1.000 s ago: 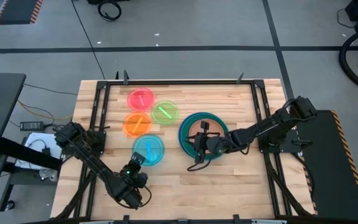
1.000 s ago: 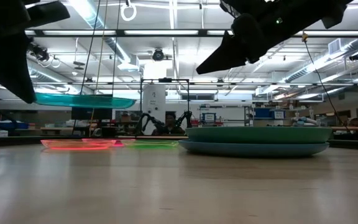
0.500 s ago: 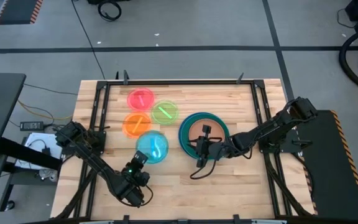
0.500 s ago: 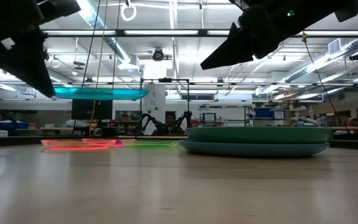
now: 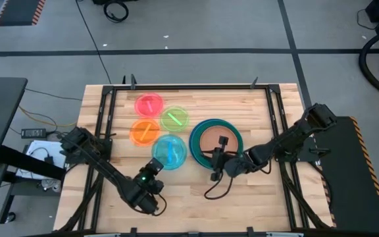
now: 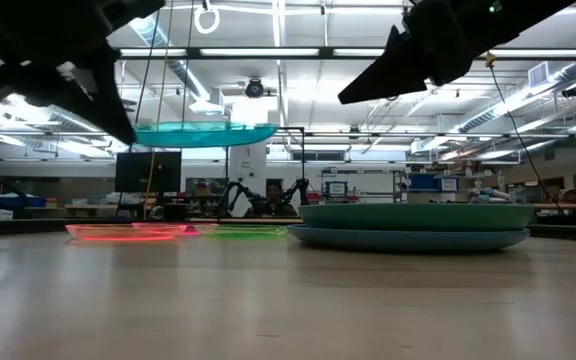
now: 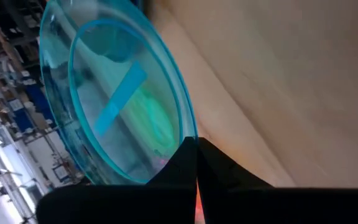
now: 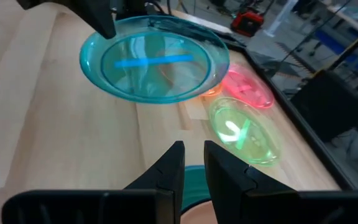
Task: Stack plastic plates
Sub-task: Stack the light blue plate on top of the brown plate
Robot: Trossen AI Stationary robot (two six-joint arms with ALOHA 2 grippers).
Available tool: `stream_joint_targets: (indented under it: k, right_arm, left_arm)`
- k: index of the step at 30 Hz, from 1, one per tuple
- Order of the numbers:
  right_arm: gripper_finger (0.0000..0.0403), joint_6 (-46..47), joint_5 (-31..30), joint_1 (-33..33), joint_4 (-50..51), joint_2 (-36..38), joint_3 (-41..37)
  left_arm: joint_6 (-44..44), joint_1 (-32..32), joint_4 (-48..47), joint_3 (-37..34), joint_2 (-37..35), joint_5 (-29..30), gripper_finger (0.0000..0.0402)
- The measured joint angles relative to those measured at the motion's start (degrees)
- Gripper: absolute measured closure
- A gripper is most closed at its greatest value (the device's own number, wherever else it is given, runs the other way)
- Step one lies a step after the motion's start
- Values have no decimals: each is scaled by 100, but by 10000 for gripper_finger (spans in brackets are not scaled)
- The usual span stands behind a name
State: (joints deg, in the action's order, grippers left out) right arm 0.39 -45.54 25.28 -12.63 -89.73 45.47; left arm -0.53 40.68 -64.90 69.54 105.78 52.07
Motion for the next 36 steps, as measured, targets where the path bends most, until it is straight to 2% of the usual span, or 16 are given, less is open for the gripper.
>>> stream_joint_targets:
  k: [5, 13, 23, 36]
  right_arm:
    - [331, 56, -262, 152, 51, 0, 0]
    - [331, 629, -281, 177, 515, 2, 0]
    - [331, 847, -286, 214, 885, 215, 0]
    - [331, 847, -290, 214, 1052, 232, 0]
  left_arm:
    - [-358, -205, 178, 0, 0, 217, 397]
    - [-820, -508, 572, 0, 0, 248, 397]
    - [-2113, -867, 1395, 0, 0, 359, 397]
    - [-3390, -1262, 2419, 0, 0, 348, 397]
